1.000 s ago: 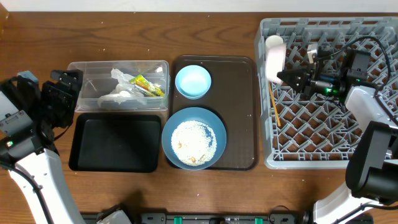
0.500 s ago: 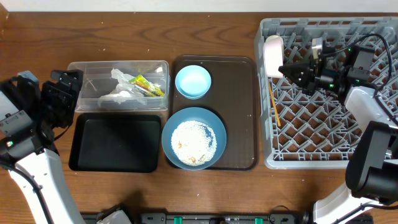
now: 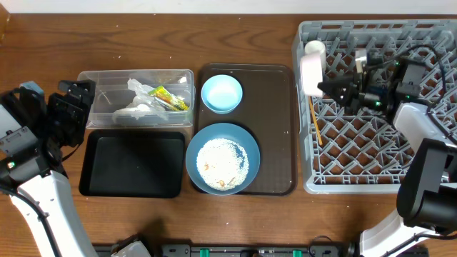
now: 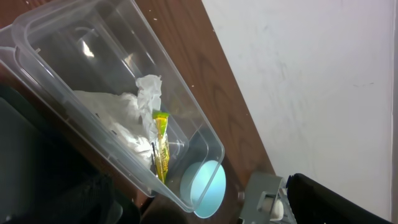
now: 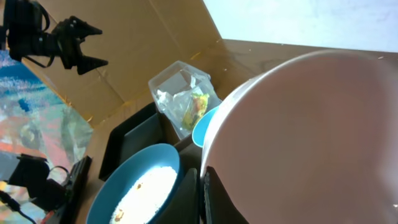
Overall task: Sort waste into correct bins and load items into the dishwasher rack
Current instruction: 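Lower the pink bowl into the rack's back area and release it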
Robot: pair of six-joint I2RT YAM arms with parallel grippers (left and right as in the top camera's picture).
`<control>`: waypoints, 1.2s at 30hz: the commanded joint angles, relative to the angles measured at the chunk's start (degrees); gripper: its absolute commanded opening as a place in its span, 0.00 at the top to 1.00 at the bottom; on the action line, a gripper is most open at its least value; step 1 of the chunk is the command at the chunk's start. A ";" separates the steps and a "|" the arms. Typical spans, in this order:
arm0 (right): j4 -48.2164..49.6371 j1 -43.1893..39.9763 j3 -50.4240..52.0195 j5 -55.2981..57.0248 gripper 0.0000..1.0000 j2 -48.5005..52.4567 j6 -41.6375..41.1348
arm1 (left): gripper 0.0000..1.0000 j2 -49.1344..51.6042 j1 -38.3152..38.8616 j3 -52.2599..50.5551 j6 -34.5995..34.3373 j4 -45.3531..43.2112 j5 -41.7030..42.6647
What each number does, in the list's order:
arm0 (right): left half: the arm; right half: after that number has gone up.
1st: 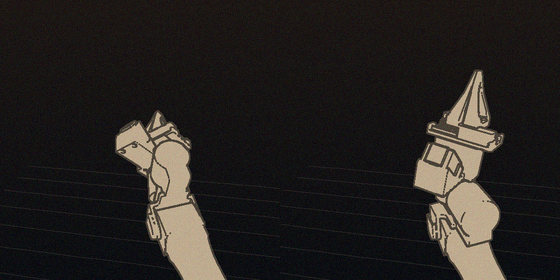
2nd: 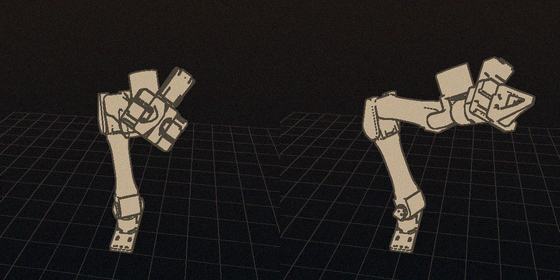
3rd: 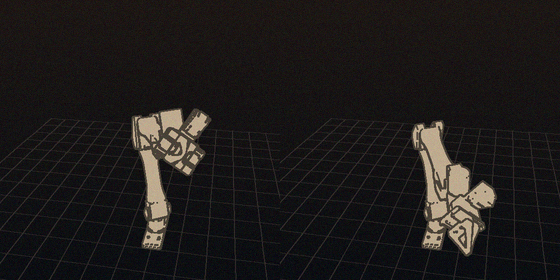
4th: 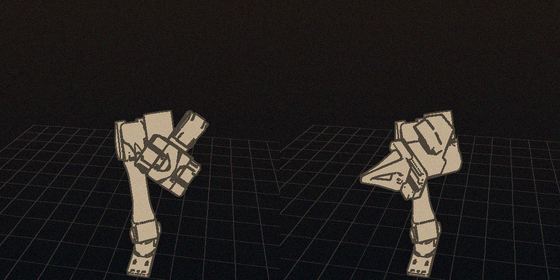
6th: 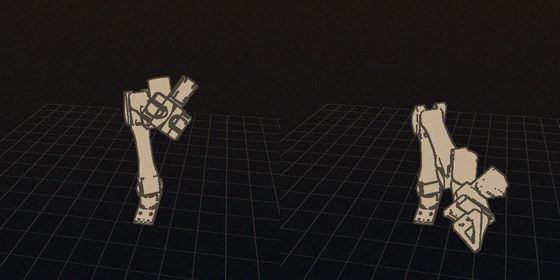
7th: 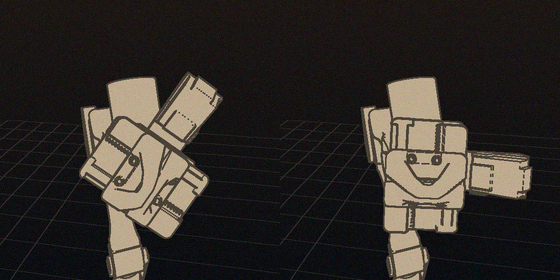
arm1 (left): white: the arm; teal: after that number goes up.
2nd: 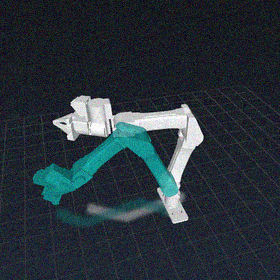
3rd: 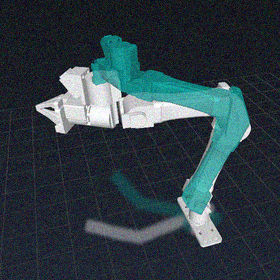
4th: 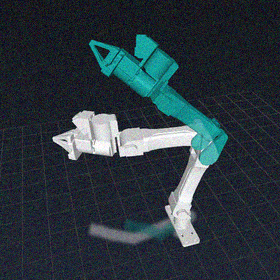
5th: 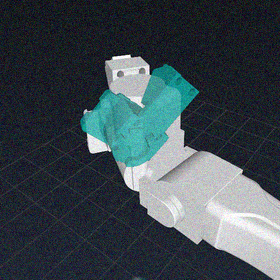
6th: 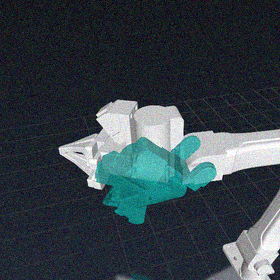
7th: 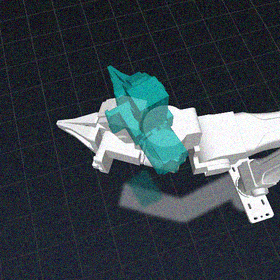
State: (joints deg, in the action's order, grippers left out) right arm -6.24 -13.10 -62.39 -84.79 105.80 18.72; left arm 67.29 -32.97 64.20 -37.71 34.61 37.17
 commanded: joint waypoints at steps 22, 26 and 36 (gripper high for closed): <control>0.02 -10.69 1.79 -1.36 0.99 4.48 -6.99 | 0.09 0.17 -0.35 0.52 -0.11 0.11 0.52; 0.02 -13.88 1.79 0.00 0.96 4.48 -11.76 | 0.09 0.17 -0.35 0.52 -0.11 0.11 0.52; -0.02 -17.88 1.77 2.54 0.79 4.46 -18.38 | 0.09 0.17 -0.33 0.52 -0.11 0.11 0.52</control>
State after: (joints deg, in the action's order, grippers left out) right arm -6.20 -30.96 -60.90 -82.30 109.78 3.11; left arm 67.29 -32.97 64.20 -37.71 34.61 37.17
